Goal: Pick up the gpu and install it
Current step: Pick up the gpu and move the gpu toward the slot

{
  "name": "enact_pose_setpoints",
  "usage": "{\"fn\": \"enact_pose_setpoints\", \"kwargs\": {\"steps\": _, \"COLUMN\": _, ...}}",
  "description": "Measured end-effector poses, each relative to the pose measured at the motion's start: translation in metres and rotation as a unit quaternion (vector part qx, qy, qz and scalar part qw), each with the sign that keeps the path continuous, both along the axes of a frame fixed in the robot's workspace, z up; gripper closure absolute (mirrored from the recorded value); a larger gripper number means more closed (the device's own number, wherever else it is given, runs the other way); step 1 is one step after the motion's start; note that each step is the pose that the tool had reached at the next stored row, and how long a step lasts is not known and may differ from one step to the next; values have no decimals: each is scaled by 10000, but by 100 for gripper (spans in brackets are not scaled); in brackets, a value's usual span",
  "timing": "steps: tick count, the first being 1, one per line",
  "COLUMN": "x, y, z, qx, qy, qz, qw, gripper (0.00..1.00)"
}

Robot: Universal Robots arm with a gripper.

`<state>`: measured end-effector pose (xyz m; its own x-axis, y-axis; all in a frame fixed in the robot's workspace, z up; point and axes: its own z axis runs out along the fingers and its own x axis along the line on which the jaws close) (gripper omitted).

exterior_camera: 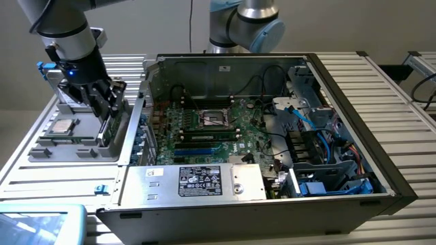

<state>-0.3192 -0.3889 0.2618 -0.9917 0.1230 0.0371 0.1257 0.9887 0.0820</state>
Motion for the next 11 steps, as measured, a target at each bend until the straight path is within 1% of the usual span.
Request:
{"fn": "enact_pose_setpoints", "kwargs": {"steps": 3, "x": 0, "y": 0, "z": -54, "qx": 14, "qy": 0, "qz": 0, "qw": 10000, "gripper": 54}}
{"fn": "enact_pose_setpoints", "kwargs": {"steps": 11, "x": 1, "y": 0, "z": -187, "qx": 71, "qy": 0, "qz": 66, "qw": 10000, "gripper": 54}}
